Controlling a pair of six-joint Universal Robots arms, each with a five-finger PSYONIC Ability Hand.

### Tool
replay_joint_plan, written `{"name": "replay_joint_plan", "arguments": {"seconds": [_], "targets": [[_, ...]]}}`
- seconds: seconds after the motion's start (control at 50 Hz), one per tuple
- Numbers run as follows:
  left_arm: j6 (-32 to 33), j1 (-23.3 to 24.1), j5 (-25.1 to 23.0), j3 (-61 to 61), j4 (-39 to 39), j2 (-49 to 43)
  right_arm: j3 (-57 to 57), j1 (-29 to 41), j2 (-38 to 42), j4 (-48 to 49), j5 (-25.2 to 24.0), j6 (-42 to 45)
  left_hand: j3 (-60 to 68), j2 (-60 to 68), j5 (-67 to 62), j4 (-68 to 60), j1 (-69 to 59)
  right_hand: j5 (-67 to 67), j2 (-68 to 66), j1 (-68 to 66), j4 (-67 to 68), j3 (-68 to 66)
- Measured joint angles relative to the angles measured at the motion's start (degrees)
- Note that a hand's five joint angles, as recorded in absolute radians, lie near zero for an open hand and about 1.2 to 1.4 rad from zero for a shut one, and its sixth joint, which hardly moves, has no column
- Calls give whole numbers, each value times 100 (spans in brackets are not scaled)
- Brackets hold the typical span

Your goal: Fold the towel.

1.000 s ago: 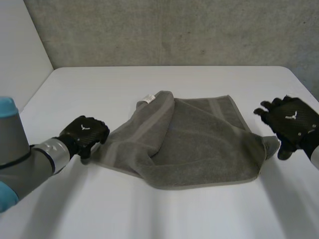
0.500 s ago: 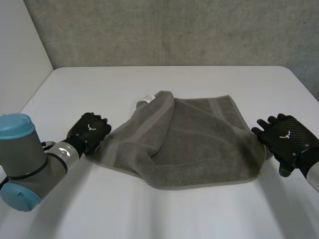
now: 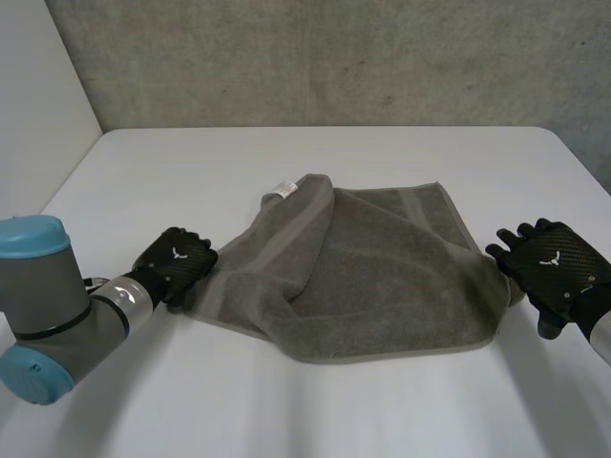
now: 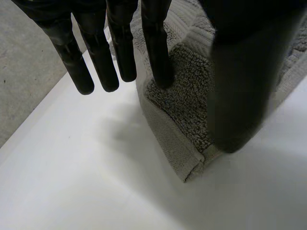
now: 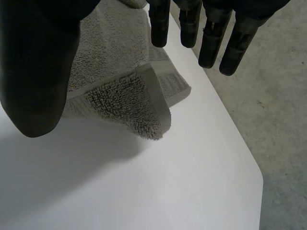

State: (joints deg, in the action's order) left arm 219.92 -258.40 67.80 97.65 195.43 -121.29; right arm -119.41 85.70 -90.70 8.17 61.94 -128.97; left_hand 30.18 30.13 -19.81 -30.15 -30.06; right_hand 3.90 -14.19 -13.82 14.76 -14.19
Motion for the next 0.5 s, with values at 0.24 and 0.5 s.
{"name": "replay_joint_plan", "arguments": {"seconds": [0.24, 0.5], "targets": [[14, 1, 4, -176, -69, -212, -12, -17, 8, 48, 2, -14, -22, -26, 33, 27, 32, 0, 0, 0, 0, 0], [13, 0, 6, -321, -202, -321, -29, -44, 16, 58, 3, -15, -19, -29, -21, 27, 17, 0, 0, 0, 0, 0]]}}
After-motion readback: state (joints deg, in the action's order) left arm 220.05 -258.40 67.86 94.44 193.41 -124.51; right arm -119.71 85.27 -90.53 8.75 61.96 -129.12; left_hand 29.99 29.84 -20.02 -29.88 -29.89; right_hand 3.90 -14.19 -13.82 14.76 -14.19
